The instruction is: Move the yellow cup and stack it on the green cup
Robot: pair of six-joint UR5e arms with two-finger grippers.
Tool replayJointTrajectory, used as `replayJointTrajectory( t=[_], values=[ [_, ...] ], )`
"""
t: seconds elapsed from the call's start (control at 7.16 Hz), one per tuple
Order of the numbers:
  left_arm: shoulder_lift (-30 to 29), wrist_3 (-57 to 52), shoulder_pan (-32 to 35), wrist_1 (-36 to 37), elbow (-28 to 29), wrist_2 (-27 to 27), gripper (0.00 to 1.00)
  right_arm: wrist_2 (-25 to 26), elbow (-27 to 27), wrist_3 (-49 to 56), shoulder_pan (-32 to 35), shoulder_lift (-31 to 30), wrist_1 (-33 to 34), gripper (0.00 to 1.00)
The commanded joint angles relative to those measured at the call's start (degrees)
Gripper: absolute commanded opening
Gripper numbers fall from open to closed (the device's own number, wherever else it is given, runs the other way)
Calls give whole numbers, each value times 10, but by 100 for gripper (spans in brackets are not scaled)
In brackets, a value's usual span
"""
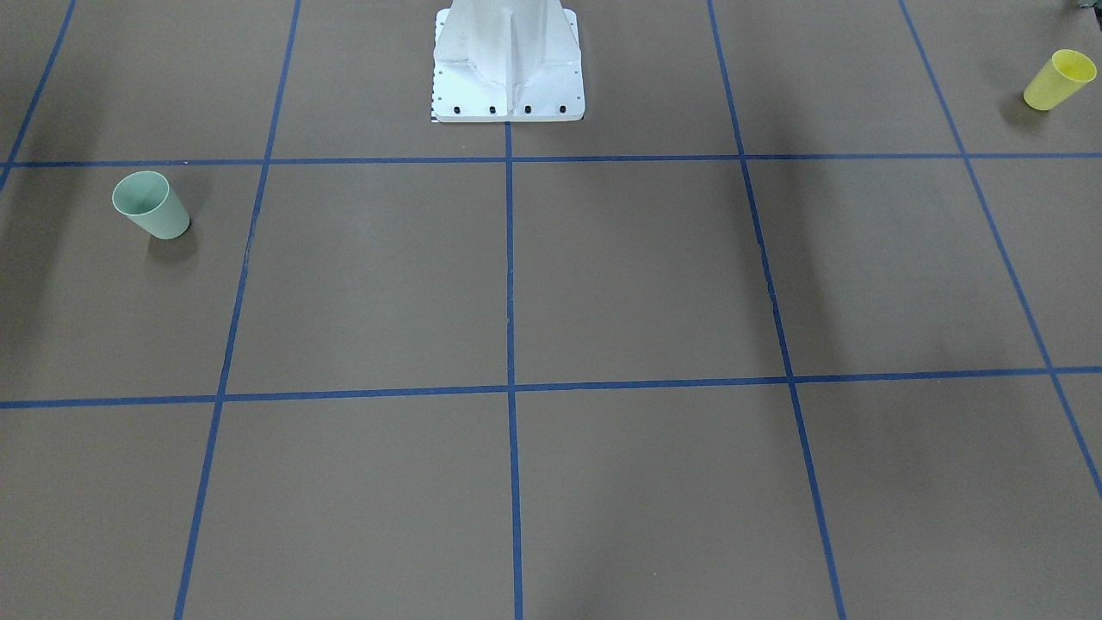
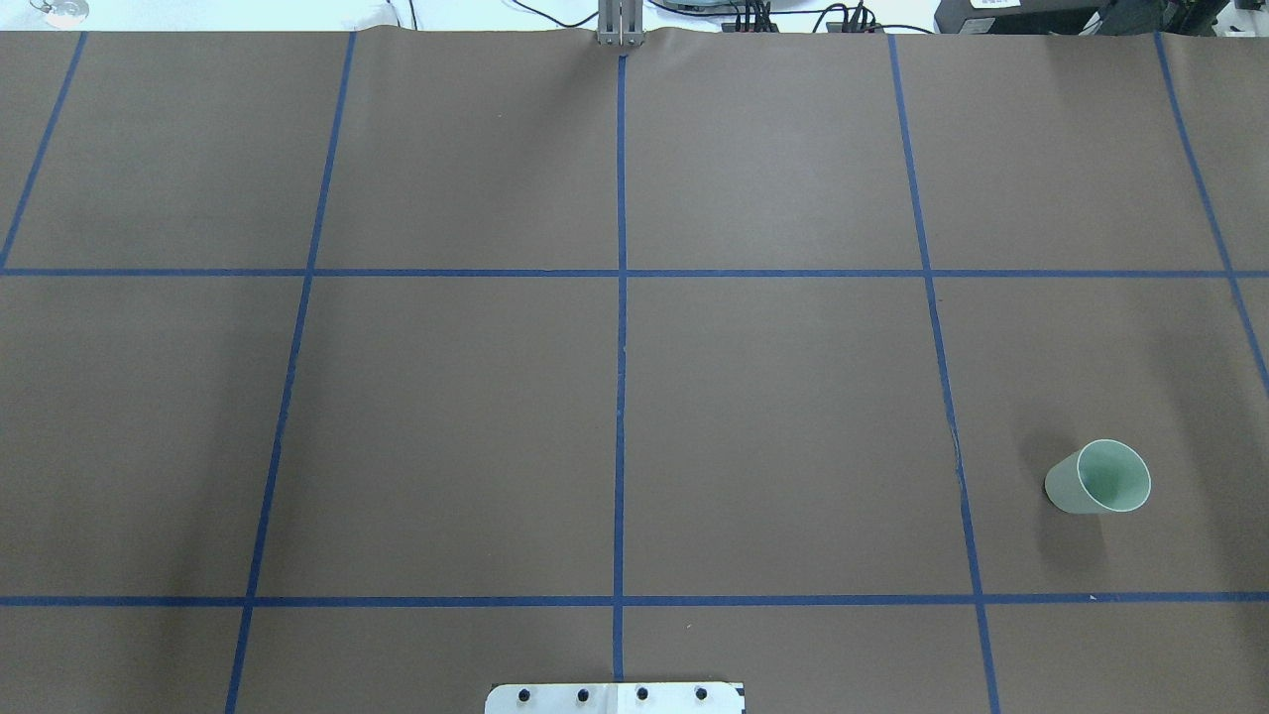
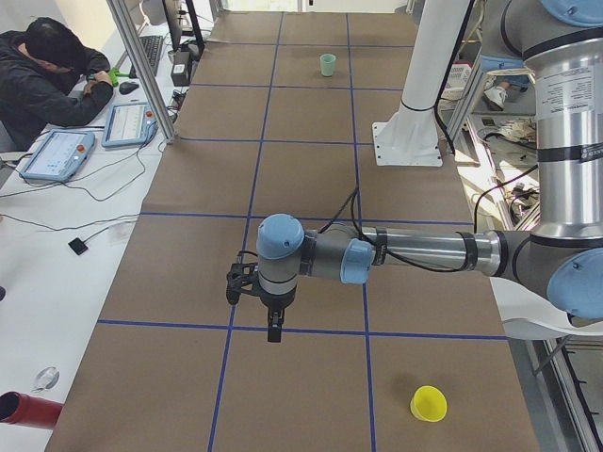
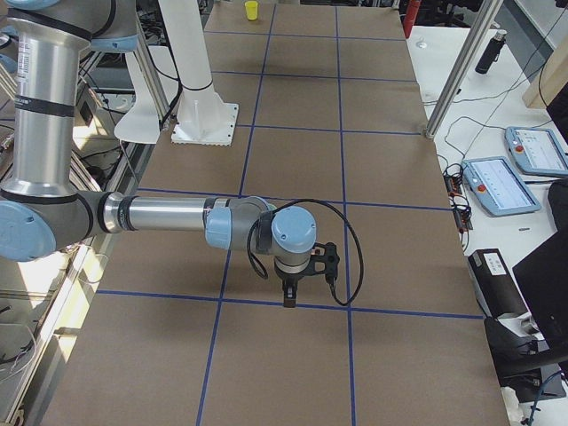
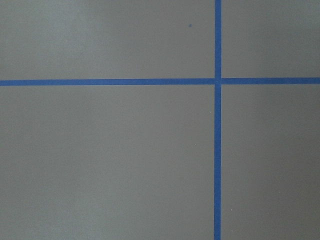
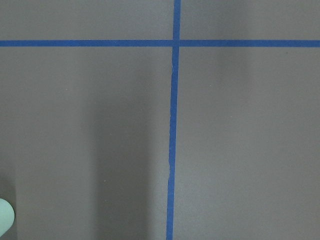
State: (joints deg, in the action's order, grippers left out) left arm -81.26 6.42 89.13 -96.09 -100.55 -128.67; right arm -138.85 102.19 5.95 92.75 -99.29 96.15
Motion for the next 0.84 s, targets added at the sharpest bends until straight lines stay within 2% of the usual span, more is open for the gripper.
replayJointTrajectory(
  t=[0.0,0.14,0.28,0.42,0.56,0.7],
  values=[
    [10,6,3,0,-26,2,100,1,6,-7,0,15,0,100],
    [26,7,5,4,-68,17,100,1,12,-7,-3,23,1,100],
    [51,8,3,5,-102,79,100,2,26,-8,-19,39,2,100],
    [64,24,3,31,-129,112,100,3,29,-8,-39,62,3,100],
    [65,34,-2,80,-152,174,100,11,30,-8,-62,88,3,100],
    [65,46,-6,113,-172,193,100,50,33,-12,-93,126,3,100]
  ],
)
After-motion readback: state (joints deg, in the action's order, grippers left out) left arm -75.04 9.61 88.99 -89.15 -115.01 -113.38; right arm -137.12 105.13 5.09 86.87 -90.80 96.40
